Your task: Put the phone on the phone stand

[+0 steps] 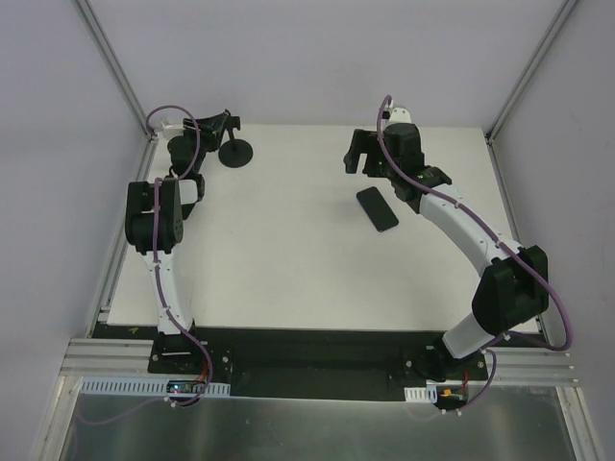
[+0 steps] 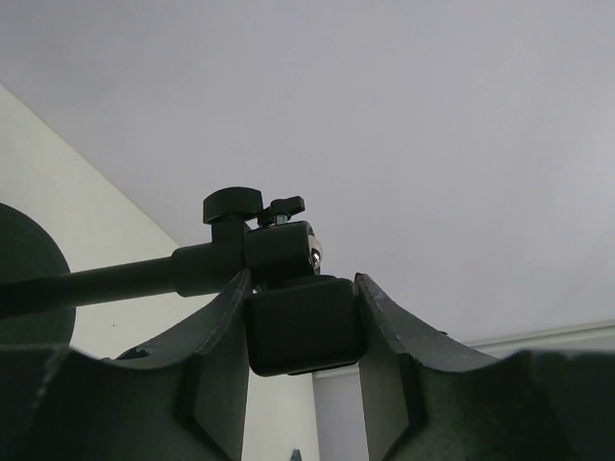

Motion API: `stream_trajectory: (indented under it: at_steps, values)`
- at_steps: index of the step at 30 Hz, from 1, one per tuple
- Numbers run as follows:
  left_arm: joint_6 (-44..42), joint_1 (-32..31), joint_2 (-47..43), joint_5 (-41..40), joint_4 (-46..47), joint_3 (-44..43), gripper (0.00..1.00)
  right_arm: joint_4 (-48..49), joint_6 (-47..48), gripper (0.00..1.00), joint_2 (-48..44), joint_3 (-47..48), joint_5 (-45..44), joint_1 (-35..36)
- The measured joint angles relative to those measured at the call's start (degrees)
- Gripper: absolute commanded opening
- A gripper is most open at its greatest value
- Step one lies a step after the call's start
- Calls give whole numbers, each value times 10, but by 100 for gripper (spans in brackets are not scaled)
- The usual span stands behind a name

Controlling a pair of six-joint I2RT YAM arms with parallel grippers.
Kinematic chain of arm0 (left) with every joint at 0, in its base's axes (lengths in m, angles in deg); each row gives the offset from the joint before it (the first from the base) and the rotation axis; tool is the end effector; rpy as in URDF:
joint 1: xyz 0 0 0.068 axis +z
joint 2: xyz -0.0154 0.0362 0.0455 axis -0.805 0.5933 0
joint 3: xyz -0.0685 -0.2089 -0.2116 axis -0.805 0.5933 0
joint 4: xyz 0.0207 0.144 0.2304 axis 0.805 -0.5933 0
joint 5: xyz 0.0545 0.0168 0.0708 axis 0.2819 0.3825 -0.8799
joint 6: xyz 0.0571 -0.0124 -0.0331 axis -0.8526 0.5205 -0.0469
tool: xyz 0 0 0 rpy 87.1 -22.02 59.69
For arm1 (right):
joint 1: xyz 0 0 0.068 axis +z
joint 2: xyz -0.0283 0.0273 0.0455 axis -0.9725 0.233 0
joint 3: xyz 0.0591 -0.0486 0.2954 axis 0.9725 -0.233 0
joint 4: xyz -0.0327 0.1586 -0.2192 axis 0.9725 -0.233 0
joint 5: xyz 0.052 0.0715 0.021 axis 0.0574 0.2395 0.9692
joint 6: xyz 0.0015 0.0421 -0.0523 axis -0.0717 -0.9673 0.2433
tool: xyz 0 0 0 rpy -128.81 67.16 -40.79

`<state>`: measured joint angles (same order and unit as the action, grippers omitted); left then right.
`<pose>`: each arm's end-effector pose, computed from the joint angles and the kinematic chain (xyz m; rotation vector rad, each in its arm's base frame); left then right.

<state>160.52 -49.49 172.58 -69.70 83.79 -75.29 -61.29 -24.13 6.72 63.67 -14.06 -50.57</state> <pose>0.5332 0.0248 0.2262 -0.7345 1.2252 -1.2305 0.3668 0.1732 0.3735 -0.3073 1.8780 0.2677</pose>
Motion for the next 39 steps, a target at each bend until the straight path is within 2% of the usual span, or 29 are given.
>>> stream_trajectory:
  at_steps: [3,5,12,17,23,31,36,39]
  values:
    - [4,0,0,1,-1,0,4,0,-1,96,2,0,0,0]
    - [4,0,-1,2,-2,1,0,0,-2,96,3,0,0,0]
    - [0,-28,-66,-19,-16,76,0,3,-1,96,12,0,0,-4]
    - [5,-92,-153,-52,-43,173,0,3,-1,96,32,0,10,-11]
    - [17,-165,-220,-60,-54,244,0,-5,11,96,58,9,31,-17]
    - [1,-261,-384,-91,-43,432,0,-21,41,96,67,23,48,-19]
    - [-29,-327,-483,-149,-49,508,0,-24,54,96,65,23,55,-23]
    - [-32,-357,-512,-179,-45,533,0,-27,59,96,61,23,56,-23]
